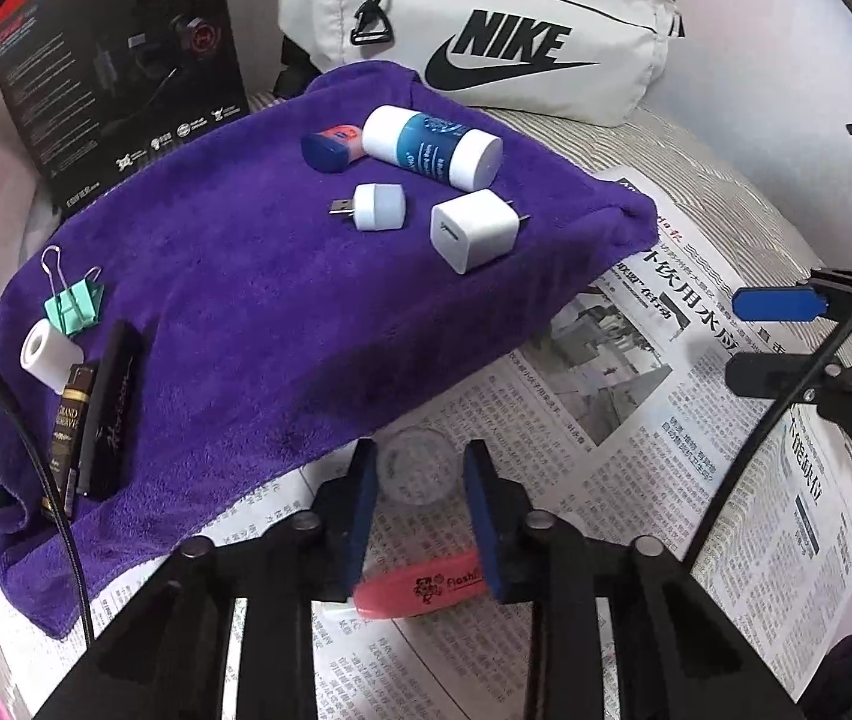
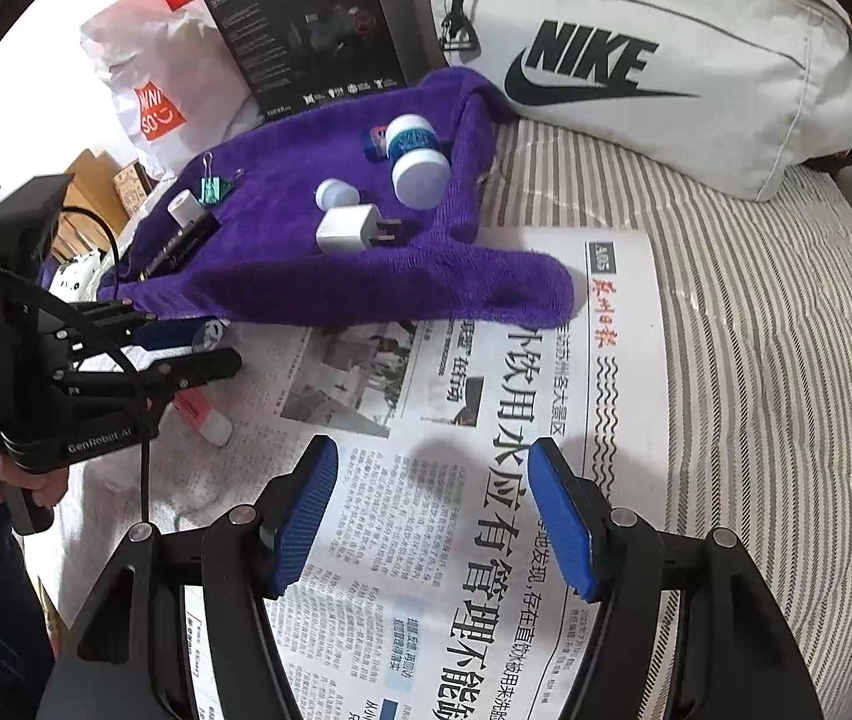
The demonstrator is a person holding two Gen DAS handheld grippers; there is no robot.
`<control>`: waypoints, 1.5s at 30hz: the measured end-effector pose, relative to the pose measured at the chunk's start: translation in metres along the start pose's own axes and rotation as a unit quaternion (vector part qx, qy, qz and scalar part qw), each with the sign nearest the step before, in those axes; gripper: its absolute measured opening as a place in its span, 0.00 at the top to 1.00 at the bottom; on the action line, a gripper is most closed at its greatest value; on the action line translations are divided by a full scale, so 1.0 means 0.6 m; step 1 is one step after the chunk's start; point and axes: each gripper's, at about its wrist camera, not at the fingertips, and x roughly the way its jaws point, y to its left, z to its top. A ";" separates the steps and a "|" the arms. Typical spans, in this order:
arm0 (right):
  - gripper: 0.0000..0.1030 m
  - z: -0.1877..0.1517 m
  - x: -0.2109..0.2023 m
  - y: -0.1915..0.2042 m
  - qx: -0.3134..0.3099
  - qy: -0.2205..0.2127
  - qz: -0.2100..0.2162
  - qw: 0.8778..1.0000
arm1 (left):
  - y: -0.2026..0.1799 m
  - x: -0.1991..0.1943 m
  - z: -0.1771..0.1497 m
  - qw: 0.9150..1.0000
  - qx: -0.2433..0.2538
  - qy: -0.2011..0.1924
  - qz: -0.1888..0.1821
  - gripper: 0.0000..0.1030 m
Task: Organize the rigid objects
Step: 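Move both open tools back toward the pink highlighter on the newspaper, then grasp the clear round lid with the left tool while the right tool grasps the pink highlighter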
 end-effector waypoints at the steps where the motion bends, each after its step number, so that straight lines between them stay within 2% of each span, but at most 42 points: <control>1: 0.36 -0.002 0.003 0.000 0.000 0.004 0.000 1.000 | -0.001 0.000 0.001 1.000 0.002 -0.001 -0.003 0.75; 6: 0.36 -0.007 0.010 0.000 0.001 0.011 0.001 1.000 | 0.006 -0.002 0.001 1.000 -0.001 -0.003 -0.013 0.75; 12: 0.36 -0.001 0.015 0.022 -0.010 0.008 0.021 1.000 | 0.039 -0.013 -0.019 1.000 -0.016 0.000 0.006 0.75; 23: 0.36 0.017 0.053 0.118 -0.083 0.023 0.076 0.993 | 0.108 -0.035 -0.074 0.998 -0.058 0.006 0.036 0.75; 34: 0.38 0.029 0.092 0.198 -0.170 0.024 0.083 0.982 | 0.142 -0.053 -0.114 0.995 -0.090 -0.007 0.039 0.75; 36: 0.42 0.031 0.096 0.210 -0.184 0.019 0.083 0.979 | 0.145 -0.054 -0.118 0.995 -0.093 -0.008 0.038 0.75; 37: 0.48 0.031 0.097 0.214 -0.191 0.018 0.083 0.978 | 0.147 -0.054 -0.121 0.995 -0.096 -0.010 0.037 0.75; 41: 0.58 0.022 0.101 0.239 -0.247 0.006 0.056 0.967 | 0.152 -0.055 -0.127 0.994 -0.104 -0.014 0.030 0.75; 43: 0.69 0.018 0.101 0.243 -0.267 0.000 0.041 0.963 | 0.152 -0.055 -0.129 0.994 -0.106 -0.015 0.030 0.75; 44: 0.77 0.020 0.101 0.240 -0.265 -0.002 0.039 0.963 | 0.151 -0.054 -0.129 0.994 -0.106 -0.015 0.030 0.75; 45: 0.79 0.023 0.101 0.236 -0.256 -0.002 0.037 0.966 | 0.150 -0.054 -0.130 0.994 -0.106 -0.015 0.030 0.75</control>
